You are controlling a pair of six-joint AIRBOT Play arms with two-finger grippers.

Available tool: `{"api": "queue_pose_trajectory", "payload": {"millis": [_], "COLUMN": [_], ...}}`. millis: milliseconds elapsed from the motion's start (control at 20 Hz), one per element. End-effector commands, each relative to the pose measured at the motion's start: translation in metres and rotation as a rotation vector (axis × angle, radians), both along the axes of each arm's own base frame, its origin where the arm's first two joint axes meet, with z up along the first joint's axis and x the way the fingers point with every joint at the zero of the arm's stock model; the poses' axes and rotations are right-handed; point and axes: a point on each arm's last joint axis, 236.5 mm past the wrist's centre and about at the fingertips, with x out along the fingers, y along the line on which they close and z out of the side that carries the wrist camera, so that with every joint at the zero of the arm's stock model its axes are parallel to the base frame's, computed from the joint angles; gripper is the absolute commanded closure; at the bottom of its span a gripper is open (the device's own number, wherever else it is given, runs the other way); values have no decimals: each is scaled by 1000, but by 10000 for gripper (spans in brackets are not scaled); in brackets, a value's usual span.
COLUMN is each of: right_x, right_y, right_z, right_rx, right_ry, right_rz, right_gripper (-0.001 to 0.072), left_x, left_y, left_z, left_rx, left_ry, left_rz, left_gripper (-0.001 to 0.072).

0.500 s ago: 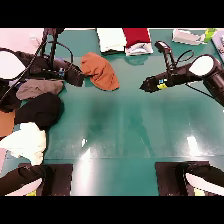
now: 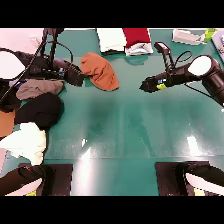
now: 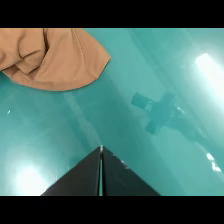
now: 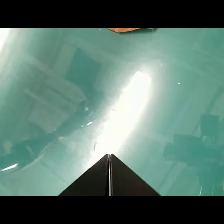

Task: Fold the shirts.

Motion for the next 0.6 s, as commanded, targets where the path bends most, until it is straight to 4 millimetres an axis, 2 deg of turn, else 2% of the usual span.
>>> {"api": "queue_pose_trajectory", "payload": {"millis": [0,50,100,200,450,550], "right_x": [2,3,4,-1,-6,-7], "right_y": [2,3,4,3,-1,-2], "right_z": [1,2,4,8,43,52], "right_rx": [10,14,15,15,40,45], "right_ry": [-4,-10,-15,-15,-113,-137], "right_rz": [-5,-8,-8,-1,-14,-17], "right_gripper": [687,687,687,687,687,687], "left_x": [12,19,29,50,120,148], "left_y": [-2,-1,0,-4,-21,-17], "left_z": [11,11,6,-22,-130,-166], "left_rx": [-23,-25,-40,-21,92,123], "left_ry": [-61,-79,-70,-32,114,178], "left_rz": [16,31,71,96,120,146], "left_gripper": [623,305,131,138,137,137]}}
